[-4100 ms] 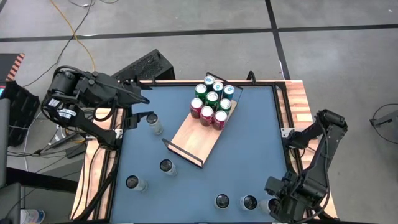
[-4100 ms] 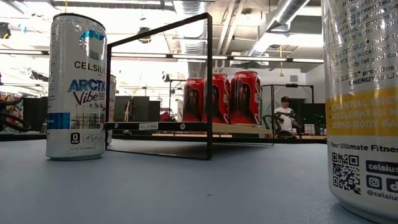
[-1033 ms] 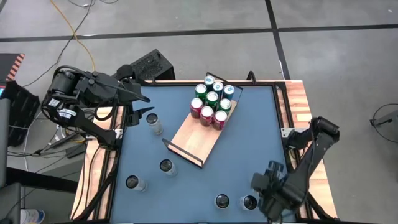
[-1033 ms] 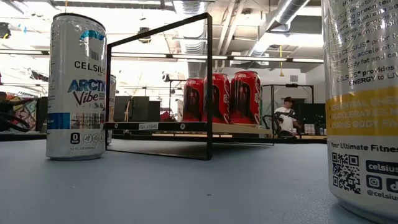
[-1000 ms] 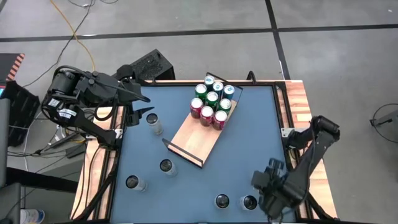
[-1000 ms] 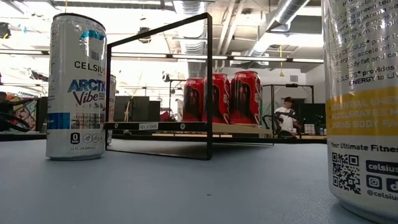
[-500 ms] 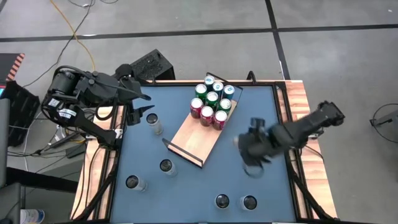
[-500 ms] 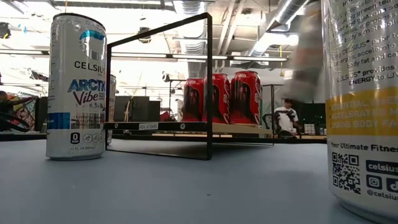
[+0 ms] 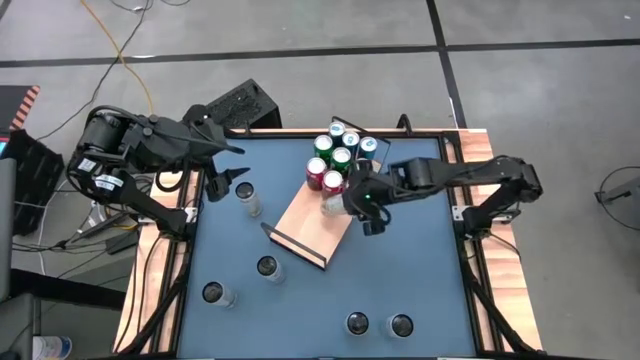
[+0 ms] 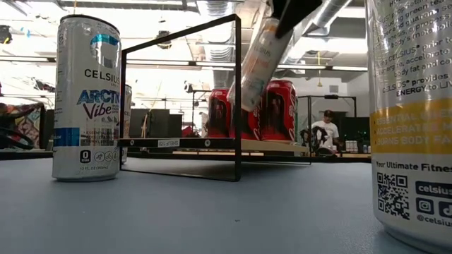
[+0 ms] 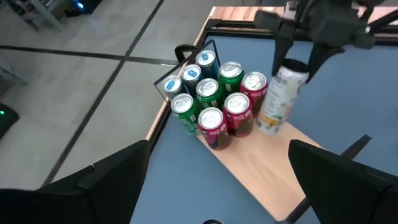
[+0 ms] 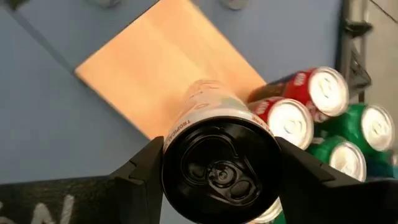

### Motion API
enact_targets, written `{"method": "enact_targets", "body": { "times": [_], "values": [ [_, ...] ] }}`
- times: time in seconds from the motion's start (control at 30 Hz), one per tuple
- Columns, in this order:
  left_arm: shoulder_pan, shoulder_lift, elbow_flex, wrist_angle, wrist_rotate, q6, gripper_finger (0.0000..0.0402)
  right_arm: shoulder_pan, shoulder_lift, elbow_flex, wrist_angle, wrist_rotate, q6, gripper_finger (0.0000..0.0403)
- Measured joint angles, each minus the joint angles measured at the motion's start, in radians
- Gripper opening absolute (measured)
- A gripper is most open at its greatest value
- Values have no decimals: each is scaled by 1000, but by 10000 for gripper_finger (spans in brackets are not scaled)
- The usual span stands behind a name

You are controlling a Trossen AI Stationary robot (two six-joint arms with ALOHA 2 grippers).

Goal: Place canned beverage on shelf
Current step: Put the right white yellow soda can on the shelf

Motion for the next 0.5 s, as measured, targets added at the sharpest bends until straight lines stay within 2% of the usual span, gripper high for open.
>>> {"method": "enact_targets", "body": {
  "times": [0.27, 0.5],
  "values": [
    [0, 0, 0, 2, -23, -46, 371, 12, 112, 66, -68, -84, -154, 220],
    [0, 0, 0, 5, -24, -60, 371, 11, 258, 283, -226, -97, -249, 221]
  ]
}}
